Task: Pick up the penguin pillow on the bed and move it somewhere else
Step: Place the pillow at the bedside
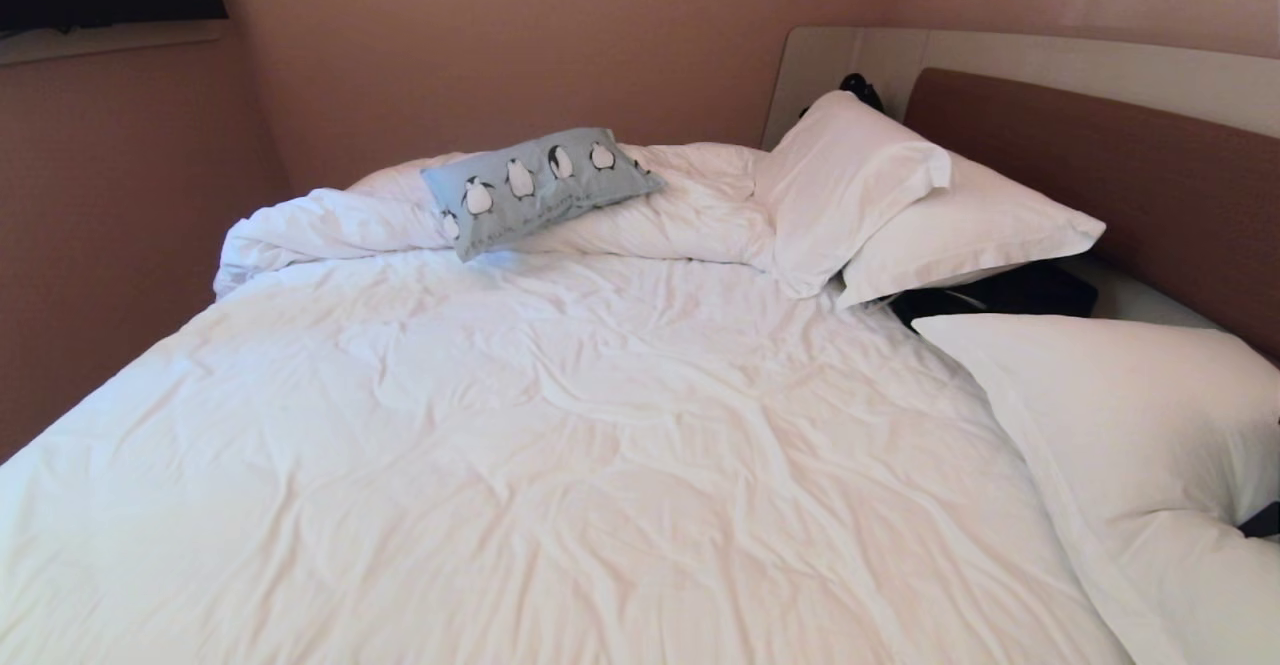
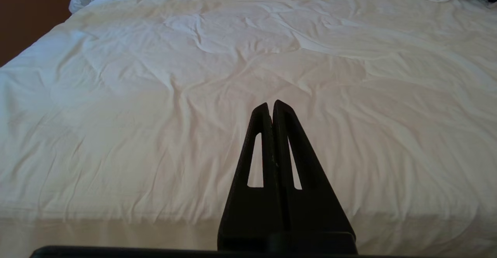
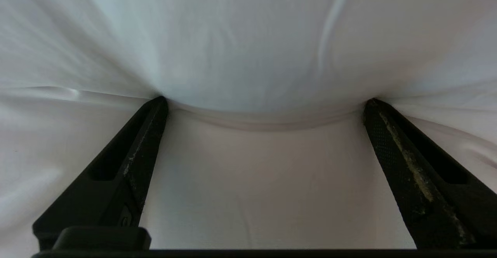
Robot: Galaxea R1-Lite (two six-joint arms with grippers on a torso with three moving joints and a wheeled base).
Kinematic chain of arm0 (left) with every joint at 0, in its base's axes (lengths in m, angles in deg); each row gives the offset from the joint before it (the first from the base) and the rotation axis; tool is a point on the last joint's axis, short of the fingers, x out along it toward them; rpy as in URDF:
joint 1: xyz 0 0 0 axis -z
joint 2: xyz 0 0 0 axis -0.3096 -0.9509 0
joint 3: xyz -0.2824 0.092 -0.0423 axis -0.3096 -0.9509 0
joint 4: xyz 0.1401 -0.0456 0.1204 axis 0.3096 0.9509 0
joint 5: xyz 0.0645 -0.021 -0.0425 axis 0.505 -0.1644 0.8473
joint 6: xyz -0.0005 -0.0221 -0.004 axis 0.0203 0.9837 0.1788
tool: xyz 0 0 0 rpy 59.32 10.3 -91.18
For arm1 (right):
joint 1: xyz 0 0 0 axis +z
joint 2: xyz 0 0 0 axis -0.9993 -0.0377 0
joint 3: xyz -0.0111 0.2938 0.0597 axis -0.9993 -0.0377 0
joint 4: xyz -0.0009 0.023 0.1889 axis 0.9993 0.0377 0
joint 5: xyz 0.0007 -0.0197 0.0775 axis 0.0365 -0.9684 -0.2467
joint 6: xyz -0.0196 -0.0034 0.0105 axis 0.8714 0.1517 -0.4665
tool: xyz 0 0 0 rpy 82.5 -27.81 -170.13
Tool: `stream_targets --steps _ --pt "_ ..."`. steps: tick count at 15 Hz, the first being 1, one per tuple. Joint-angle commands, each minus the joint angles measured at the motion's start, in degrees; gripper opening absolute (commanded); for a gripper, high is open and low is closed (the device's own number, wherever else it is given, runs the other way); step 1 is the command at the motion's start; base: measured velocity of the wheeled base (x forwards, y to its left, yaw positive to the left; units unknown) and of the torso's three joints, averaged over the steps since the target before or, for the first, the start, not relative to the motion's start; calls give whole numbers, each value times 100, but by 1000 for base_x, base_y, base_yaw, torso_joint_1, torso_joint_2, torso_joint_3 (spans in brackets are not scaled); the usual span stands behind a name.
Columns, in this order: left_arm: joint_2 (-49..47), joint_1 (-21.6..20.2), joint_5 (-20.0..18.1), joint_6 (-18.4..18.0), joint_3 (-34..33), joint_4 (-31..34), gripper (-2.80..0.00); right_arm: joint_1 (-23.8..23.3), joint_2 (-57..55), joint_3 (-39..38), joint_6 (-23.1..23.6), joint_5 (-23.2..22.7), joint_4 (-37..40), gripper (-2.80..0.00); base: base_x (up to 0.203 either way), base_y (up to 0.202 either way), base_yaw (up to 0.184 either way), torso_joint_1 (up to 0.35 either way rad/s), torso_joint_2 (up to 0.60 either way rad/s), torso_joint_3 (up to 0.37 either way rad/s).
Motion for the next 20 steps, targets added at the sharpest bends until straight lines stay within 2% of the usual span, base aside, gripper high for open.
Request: stream_targets --steps 1,4,5,15,20 --pt "2 -1 5 10 -9 0 -280 35 -143 -3 28 -3 35 0 0 0 0 0 0 0" --pt "2 -1 5 9 -9 0 -280 35 -134 -3 19 -8 26 0 0 0 0 0 0 0" --pt "2 -1 5 10 0 0 -280 35 -125 -3 19 -12 5 -280 0 0 0 0 0 0" --pt "2 -1 5 10 0 0 -280 52 5 -5 -22 -21 -252 -280 0 0 0 0 0 0" --pt "2 -1 5 7 -4 0 -280 51 417 -6 -251 -65 -323 -280 0 0 0 0 0 0"
